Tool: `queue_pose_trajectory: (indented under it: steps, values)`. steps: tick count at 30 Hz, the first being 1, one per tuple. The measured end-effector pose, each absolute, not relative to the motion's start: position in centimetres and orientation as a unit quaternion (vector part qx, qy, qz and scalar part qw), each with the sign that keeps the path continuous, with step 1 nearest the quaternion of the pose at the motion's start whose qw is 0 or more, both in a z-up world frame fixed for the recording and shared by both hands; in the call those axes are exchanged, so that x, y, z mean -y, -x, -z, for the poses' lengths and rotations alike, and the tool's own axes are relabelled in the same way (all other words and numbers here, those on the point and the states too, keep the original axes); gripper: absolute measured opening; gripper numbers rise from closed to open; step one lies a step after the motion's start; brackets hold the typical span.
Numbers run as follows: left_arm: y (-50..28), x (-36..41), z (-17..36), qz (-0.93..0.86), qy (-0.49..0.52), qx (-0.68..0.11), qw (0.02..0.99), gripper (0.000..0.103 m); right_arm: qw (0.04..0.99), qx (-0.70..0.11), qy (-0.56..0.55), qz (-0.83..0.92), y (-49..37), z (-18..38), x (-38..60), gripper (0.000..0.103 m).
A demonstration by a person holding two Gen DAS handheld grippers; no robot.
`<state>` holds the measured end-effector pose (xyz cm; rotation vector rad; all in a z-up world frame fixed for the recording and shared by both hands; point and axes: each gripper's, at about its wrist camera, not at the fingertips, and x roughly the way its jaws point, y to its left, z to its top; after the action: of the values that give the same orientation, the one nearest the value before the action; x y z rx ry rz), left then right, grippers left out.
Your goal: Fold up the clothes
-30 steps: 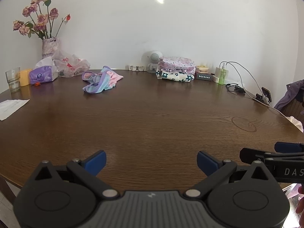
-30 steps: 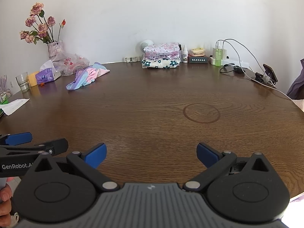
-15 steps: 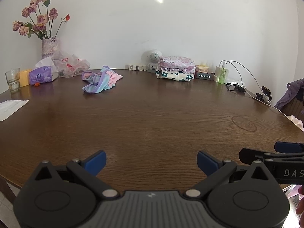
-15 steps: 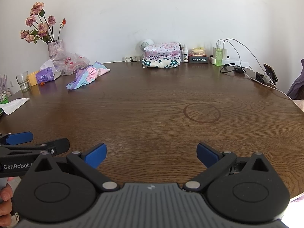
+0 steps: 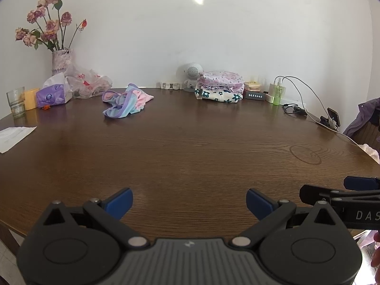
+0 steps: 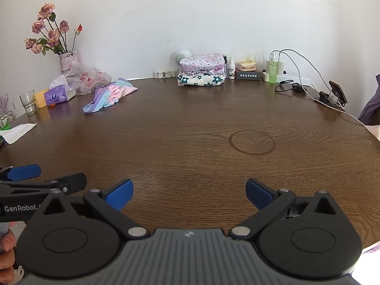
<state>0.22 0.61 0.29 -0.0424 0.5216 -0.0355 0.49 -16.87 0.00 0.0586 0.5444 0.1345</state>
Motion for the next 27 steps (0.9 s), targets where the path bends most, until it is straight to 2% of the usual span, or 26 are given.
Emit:
queue_pose_trajectory:
  steps: [20,27]
  values:
    - [-0.5,-1.0,-0.1,0.011,0.024,-0.258,0.966,0.102,0.959,-0.272,-0.031,-0.069,-1.0,0.5,16.5,0.103]
    - [-1.3,-4.3,-1.5,-0.036,0.055,-0.260,0.963,0.102,0.954,-0.265,-0.019,-0.139,-4.2,-2.3,14.3,0.103]
